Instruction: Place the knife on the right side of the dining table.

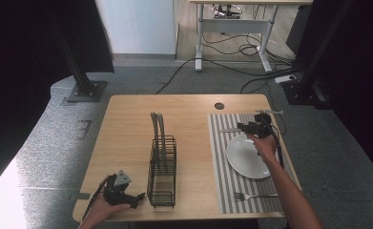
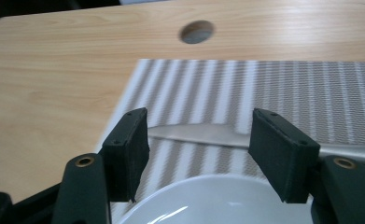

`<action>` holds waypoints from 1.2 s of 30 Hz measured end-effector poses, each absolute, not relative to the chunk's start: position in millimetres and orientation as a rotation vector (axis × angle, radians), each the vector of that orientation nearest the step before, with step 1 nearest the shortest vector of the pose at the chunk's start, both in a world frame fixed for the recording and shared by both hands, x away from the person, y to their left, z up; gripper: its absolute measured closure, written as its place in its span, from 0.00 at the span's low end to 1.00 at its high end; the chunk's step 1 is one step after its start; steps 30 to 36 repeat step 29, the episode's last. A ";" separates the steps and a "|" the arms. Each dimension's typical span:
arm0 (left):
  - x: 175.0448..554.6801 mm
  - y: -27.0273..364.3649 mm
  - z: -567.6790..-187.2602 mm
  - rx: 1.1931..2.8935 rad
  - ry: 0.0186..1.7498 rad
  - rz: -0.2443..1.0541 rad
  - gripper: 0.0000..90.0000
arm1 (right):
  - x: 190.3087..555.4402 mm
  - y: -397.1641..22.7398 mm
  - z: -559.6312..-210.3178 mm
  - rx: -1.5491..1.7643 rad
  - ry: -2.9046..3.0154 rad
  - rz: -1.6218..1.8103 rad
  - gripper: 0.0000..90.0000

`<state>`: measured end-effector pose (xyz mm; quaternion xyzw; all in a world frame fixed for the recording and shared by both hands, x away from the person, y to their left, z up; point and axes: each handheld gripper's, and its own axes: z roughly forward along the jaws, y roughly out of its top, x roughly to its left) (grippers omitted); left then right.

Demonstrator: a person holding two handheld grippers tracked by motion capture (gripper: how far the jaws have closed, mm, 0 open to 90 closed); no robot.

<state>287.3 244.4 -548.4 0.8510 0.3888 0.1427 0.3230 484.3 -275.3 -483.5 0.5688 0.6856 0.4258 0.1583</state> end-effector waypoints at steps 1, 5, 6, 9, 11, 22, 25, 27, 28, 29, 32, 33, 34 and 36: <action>287.3 244.4 -548.4 2.234 1.020 0.375 0.00 | 477.6 -271.8 -481.2 1.607 1.972 1.237 0.41; 287.3 244.4 -548.4 2.234 1.019 0.374 0.00 | 449.2 -256.5 -472.1 1.519 2.020 1.303 0.41; 287.2 244.4 -548.4 2.234 1.019 0.374 0.00 | 443.8 -253.4 -470.5 1.505 2.023 1.317 0.41; 287.2 244.3 -548.4 2.234 1.019 0.374 0.00 | 422.7 -240.2 -464.0 1.443 2.052 1.361 0.40; 287.2 244.3 -548.4 2.235 1.019 0.374 0.00 | 407.8 -229.9 -459.9 1.391 2.079 1.390 0.40; 286.1 244.1 -548.5 2.234 1.016 0.373 0.00 | 364.9 -186.8 -470.0 1.258 2.214 1.473 0.39; 286.0 244.1 -548.5 2.235 1.014 0.372 0.00 | 363.7 -182.8 -473.3 1.262 2.223 1.469 0.38; 285.9 244.1 -548.5 2.234 1.014 0.372 0.00 | 362.8 -182.6 -474.5 1.258 2.218 1.464 0.37; 285.9 244.1 -548.5 2.234 1.014 0.372 0.00 | 362.3 -182.2 -475.0 1.263 2.208 1.468 0.37; 285.9 244.1 -548.5 2.235 1.014 0.372 0.00 | 361.6 -182.3 -475.2 1.265 2.205 1.472 0.36; 285.9 244.1 -548.5 2.235 1.014 0.372 0.00 | 361.6 -182.3 -475.2 1.265 2.205 1.472 0.36; 285.9 244.1 -548.5 2.235 1.014 0.372 0.00 | 361.6 -182.3 -475.2 1.265 2.205 1.472 0.36; 285.9 244.1 -548.5 2.235 1.014 0.372 0.00 | 361.6 -182.3 -475.2 1.265 2.205 1.472 0.36; 285.9 244.1 -548.5 2.235 1.014 0.372 0.00 | 361.6 -182.3 -475.2 1.265 2.205 1.472 0.36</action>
